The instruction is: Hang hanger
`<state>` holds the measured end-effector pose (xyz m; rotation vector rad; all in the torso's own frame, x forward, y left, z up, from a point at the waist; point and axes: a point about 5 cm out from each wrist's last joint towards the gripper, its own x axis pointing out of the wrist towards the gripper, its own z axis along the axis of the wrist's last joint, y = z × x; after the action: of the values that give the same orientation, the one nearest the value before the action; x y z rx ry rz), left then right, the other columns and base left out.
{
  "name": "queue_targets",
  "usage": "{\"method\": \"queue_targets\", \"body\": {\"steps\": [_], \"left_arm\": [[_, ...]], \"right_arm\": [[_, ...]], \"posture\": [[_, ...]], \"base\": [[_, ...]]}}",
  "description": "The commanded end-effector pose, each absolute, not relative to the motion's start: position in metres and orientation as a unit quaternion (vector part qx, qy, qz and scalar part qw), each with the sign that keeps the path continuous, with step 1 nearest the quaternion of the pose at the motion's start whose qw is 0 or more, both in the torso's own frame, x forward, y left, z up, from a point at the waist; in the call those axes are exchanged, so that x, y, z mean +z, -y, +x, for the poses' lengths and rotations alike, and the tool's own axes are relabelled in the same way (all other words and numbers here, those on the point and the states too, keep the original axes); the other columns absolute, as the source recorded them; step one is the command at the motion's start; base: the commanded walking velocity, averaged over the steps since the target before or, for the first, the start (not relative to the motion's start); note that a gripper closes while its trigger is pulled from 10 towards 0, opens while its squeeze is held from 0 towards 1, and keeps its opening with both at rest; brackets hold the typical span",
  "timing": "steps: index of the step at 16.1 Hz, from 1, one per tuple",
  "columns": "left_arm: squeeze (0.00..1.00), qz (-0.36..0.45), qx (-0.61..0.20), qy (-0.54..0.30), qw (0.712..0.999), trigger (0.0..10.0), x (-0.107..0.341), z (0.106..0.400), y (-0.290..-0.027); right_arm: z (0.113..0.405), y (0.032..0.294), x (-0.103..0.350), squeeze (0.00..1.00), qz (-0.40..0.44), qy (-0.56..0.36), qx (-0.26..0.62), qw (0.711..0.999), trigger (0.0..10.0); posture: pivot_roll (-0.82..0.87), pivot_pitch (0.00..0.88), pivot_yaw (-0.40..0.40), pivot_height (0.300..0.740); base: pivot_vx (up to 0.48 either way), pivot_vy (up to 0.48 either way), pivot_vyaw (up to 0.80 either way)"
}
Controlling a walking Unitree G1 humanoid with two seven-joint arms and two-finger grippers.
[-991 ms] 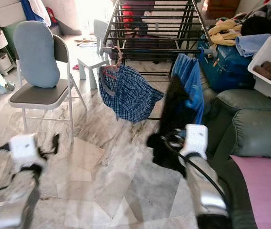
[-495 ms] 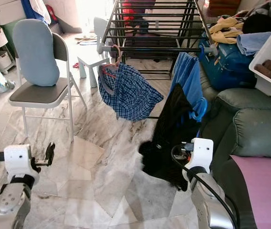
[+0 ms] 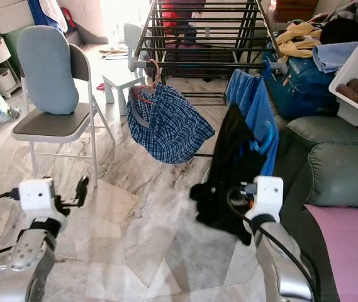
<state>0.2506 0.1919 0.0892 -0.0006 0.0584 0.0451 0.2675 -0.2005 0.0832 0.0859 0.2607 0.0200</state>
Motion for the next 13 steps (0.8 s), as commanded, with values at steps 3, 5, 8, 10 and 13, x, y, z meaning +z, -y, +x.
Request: {"method": "queue_targets", "body": {"steps": [3, 5, 8, 10, 13], "left_arm": [[0.00, -0.004, 0.021, -0.030, 0.999, 10.0, 0.090, 0.252, -0.191], [0.00, -0.009, 0.015, -0.030, 0.999, 10.0, 0.090, 0.252, -0.189], [0.00, -0.012, 0.012, -0.030, 0.999, 10.0, 0.091, 0.253, -0.188], [0.00, -0.014, 0.010, -0.030, 0.999, 10.0, 0.091, 0.254, -0.188], [0.00, -0.016, 0.012, -0.029, 0.999, 10.0, 0.091, 0.255, -0.188]], "right_arm": [[0.275, 0.202, 0.089, 0.00, 0.029, -0.113, 0.010, 0.993, 10.0], [0.279, 0.201, 0.090, 0.00, 0.024, -0.113, 0.017, 0.993, 10.0], [0.281, 0.200, 0.090, 0.00, 0.022, -0.114, 0.022, 0.993, 10.0], [0.282, 0.197, 0.088, 0.00, 0.021, -0.116, 0.026, 0.993, 10.0], [0.284, 0.190, 0.088, 0.00, 0.021, -0.113, 0.036, 0.993, 10.0]], "posture": [[-0.10, 0.000, 0.020, 0.740], [-0.10, 0.000, 0.019, 0.740], [-0.10, 0.000, 0.021, 0.740], [-0.10, 0.000, 0.023, 0.740], [-0.10, 0.000, 0.022, 0.740]], "base": [[0.309, 0.000, 0.00], [0.324, 0.000, 0.00], [0.328, 0.000, 0.00], [0.330, 0.000, 0.00], [0.341, 0.000, 0.00]]}}
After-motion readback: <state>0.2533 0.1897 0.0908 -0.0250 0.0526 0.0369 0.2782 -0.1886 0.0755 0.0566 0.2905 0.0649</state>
